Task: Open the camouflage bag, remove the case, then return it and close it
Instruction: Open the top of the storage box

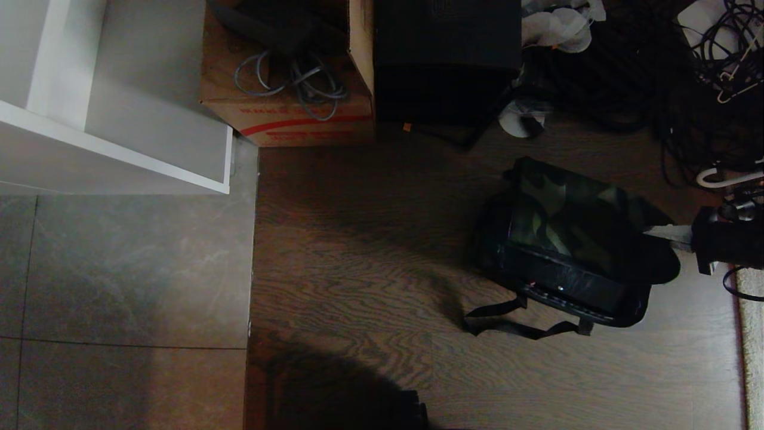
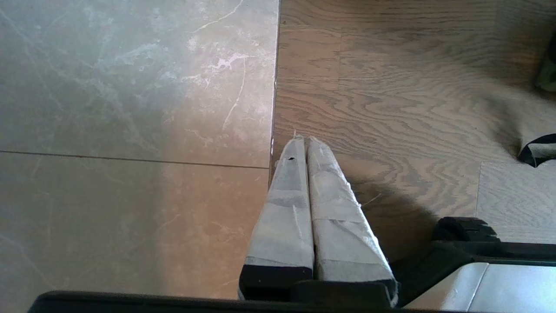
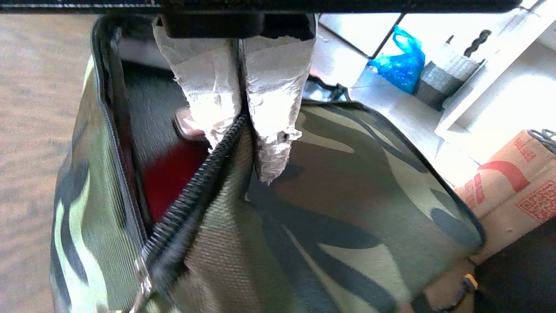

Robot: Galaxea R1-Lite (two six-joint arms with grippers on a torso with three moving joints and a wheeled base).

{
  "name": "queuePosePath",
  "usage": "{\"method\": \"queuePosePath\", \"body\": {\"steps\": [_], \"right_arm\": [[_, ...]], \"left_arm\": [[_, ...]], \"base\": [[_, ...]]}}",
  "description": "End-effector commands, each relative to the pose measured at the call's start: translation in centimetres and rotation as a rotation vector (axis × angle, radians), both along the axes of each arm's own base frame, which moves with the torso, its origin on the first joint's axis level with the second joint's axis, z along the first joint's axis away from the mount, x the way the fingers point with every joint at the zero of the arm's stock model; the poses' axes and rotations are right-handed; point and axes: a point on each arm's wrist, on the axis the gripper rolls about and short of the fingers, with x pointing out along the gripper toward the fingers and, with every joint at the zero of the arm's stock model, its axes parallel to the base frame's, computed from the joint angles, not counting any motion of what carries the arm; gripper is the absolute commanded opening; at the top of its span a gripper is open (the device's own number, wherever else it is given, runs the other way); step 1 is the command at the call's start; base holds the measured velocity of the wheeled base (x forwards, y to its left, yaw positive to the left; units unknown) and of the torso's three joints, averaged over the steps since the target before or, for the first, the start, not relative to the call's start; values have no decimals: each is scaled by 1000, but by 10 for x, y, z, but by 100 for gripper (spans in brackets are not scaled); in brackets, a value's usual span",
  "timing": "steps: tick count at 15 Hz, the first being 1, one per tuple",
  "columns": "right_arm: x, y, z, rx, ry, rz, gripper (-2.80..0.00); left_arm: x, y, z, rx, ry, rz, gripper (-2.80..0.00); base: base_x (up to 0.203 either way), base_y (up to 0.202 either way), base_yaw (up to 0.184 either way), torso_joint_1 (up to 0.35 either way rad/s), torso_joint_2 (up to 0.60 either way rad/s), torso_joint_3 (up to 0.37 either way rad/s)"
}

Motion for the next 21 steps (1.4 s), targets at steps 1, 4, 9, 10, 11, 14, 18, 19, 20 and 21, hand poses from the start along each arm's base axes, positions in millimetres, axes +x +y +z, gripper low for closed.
{"method": "queuePosePath", "body": {"steps": [1, 4, 9, 10, 11, 14, 18, 19, 20, 21], "right_arm": [[0, -2, 11, -11, -33, -3, -280], [3, -4, 34, 49, -55, -37, -280], [4, -5, 55, 107, -74, -63, -280], [4, -5, 62, 136, -76, -73, -280], [5, -5, 66, 156, -76, -80, -280], [5, -5, 67, 168, -71, -83, 0], [6, -5, 76, 210, -99, -98, 0], [6, -6, 82, 227, -123, -105, 0], [7, -7, 90, 244, -148, -112, 0], [7, -8, 92, 247, -159, -118, 0]], "left_arm": [[0, 0, 0, 0, 1, 0, -280], [0, 0, 0, 0, 1, 1, -280], [0, 0, 0, 0, 1, 0, -280], [0, 0, 0, 0, 1, 0, -280], [0, 0, 0, 0, 1, 0, -280], [0, 0, 0, 0, 1, 0, -280], [0, 0, 0, 0, 1, 0, -280], [0, 0, 0, 0, 0, 0, -280], [0, 0, 0, 0, 1, 0, -280], [0, 0, 0, 0, 1, 0, -280]], "base": [[0, 0, 0, 0, 0, 0], [0, 0, 0, 0, 0, 0], [0, 0, 0, 0, 0, 0], [0, 0, 0, 0, 0, 0], [0, 0, 0, 0, 0, 0], [0, 0, 0, 0, 0, 0], [0, 0, 0, 0, 0, 0], [0, 0, 0, 0, 0, 0], [0, 0, 0, 0, 0, 0], [0, 0, 0, 0, 0, 0]]}}
